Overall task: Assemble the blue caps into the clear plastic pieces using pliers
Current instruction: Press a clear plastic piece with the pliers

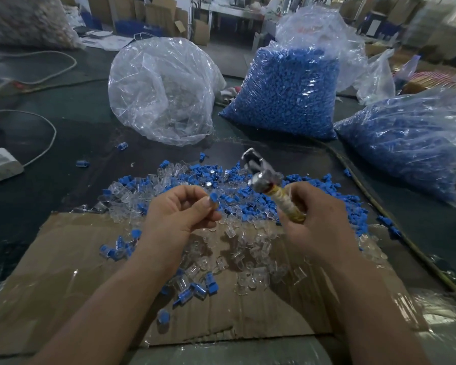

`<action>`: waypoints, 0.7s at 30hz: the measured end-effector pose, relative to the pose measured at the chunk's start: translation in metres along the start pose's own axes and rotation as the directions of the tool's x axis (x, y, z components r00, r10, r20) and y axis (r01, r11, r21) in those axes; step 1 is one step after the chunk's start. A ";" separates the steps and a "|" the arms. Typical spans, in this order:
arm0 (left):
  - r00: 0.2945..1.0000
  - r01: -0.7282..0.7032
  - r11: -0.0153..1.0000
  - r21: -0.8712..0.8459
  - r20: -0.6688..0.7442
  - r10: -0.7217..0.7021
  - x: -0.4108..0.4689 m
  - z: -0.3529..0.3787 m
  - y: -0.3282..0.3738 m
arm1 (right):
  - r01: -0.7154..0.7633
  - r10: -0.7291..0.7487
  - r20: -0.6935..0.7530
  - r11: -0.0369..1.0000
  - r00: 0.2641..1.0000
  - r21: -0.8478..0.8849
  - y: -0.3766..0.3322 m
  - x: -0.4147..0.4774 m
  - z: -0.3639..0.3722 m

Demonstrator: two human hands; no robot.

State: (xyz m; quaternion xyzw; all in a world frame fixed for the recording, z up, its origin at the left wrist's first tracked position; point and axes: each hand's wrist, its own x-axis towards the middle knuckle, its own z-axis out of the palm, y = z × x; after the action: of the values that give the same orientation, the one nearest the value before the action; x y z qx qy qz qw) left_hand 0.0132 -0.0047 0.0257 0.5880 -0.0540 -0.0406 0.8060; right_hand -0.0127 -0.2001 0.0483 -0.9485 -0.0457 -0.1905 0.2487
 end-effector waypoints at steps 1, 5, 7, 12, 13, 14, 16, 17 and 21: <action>1.000 -0.022 1.000 -0.013 -0.012 0.022 0.000 0.001 0.000 | -0.003 0.003 0.032 1.000 0.999 -0.012 -0.002 0.000 0.002; 0.994 -0.090 0.996 -0.021 -0.071 0.088 -0.001 0.003 0.001 | 0.070 -0.057 0.130 0.993 0.990 -0.098 -0.010 0.000 0.010; 0.990 -0.115 0.993 -0.005 -0.086 0.114 -0.002 0.004 0.001 | 0.094 -0.073 0.160 0.987 0.984 -0.132 -0.012 0.000 0.013; 0.983 -0.146 0.989 0.033 -0.107 0.149 -0.002 0.005 0.000 | 0.138 -0.099 0.211 0.974 0.972 -0.177 -0.011 -0.002 0.021; 0.983 -0.148 0.988 0.038 -0.107 0.151 -0.002 0.005 0.000 | 0.137 -0.099 0.211 0.975 0.972 -0.173 -0.011 -0.002 0.021; 0.982 -0.149 0.988 0.043 -0.107 0.153 -0.002 0.005 0.000 | 0.134 -0.096 0.215 0.977 0.972 -0.168 -0.012 -0.002 0.022; 0.982 -0.151 0.987 0.048 -0.106 0.155 -0.003 0.005 0.001 | 0.135 -0.098 0.220 0.978 0.971 -0.160 -0.012 -0.002 0.022; 0.982 -0.151 0.987 0.049 -0.106 0.156 -0.003 0.006 0.001 | 0.136 -0.099 0.223 0.978 0.970 -0.157 -0.012 -0.002 0.022; 0.981 -0.153 0.986 0.070 -0.110 0.160 -0.003 0.006 0.002 | 0.132 -0.093 0.248 0.980 0.964 -0.147 -0.011 -0.002 0.021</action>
State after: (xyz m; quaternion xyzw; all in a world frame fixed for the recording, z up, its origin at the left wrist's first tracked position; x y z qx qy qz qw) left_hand 0.0091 -0.0095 0.0292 0.6076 -0.0545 0.0586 0.7902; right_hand -0.0094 -0.1804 0.0355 -0.9775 -0.1135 -0.0916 0.1521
